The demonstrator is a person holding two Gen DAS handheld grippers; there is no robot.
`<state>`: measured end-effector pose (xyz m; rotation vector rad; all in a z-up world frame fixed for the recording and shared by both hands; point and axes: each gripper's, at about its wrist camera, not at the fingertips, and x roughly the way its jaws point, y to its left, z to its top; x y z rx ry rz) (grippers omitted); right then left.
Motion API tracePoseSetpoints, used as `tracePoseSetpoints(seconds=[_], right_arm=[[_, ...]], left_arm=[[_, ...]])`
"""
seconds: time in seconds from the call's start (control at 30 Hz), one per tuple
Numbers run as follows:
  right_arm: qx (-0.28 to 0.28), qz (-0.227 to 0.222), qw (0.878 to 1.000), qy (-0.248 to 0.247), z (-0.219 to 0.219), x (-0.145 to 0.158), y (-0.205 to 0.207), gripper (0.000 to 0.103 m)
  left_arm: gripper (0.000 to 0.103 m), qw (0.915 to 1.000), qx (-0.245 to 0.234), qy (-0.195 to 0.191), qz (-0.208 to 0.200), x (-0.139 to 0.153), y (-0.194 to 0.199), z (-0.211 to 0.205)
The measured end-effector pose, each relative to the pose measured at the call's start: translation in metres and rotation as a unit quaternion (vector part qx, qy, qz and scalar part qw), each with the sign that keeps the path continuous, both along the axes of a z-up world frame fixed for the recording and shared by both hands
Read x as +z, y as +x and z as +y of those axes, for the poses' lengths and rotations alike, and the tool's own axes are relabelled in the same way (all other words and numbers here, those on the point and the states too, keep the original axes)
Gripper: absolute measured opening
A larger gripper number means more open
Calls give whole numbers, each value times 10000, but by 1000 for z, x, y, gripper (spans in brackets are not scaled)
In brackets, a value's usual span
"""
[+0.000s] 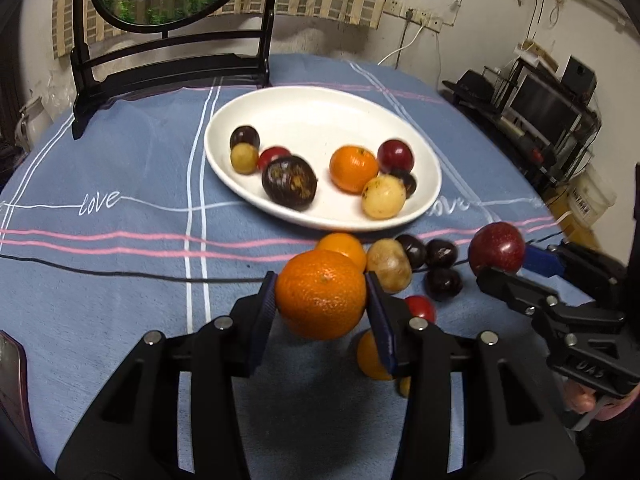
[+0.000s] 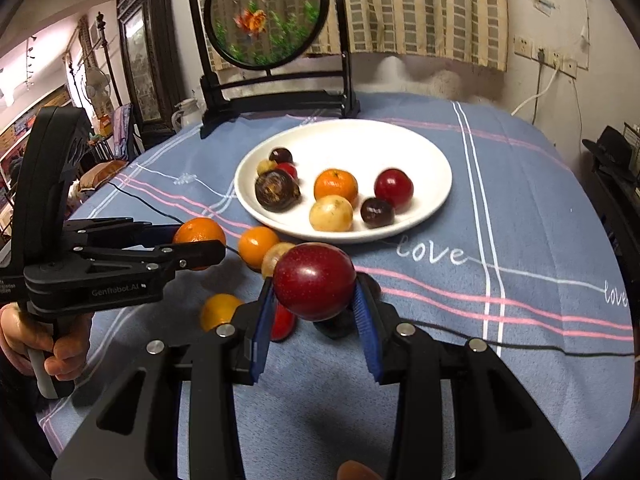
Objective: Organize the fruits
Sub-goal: 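Carry the red plum and tangerine onto the white plate and open both tools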
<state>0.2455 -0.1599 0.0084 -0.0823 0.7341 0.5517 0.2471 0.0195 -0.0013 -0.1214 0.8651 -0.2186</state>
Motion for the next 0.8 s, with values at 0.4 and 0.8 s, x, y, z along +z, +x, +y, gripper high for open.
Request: tracePoseSetpoints(seconds=[0.4, 0.8], right_arm=[[-381, -263, 9985, 287, 6, 14, 84, 39], [-487, 103, 9973, 549, 9, -3, 136, 46]], left_arm=[[45, 9981, 326, 140, -497, 40, 93, 14], [74, 9968, 563, 423, -366, 16, 143, 7]])
